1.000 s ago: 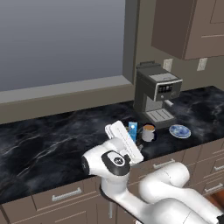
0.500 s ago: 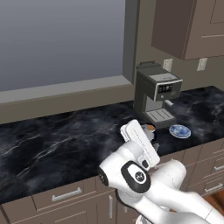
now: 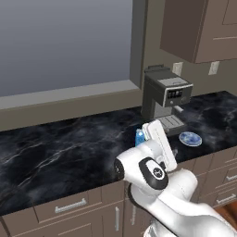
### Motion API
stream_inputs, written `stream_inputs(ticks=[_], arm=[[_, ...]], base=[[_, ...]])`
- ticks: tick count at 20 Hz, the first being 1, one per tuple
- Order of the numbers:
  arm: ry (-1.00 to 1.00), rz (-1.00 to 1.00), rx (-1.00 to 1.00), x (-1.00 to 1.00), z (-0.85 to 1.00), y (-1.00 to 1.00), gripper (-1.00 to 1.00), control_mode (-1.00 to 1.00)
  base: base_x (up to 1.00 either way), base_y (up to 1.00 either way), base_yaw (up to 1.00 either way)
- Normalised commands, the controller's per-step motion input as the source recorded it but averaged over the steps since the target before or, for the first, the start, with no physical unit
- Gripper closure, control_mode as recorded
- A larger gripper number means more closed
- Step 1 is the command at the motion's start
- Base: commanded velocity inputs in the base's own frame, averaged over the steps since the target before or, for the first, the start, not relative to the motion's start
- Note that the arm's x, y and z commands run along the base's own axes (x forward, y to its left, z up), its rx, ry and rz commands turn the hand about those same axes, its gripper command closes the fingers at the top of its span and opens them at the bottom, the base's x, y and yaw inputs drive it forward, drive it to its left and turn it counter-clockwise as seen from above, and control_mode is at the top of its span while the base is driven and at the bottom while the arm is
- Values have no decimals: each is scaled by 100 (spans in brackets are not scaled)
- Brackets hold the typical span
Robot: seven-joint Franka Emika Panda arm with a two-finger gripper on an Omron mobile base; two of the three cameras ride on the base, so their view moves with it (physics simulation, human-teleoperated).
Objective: Take a sugar cube from the saucer and place it inside the coffee. Then, grab milk from the fridge and place it next to the coffee on the counter to sweeten the coffee.
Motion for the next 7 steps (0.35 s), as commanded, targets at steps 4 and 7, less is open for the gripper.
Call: stream_inputs(ticks=[4,7], arm=[[-18,3,33,-50,0,-88,-100,-100],[-39,15,37,-100,0,-89,-100,-100]], base=[[0,0,0],[0,0,0]])
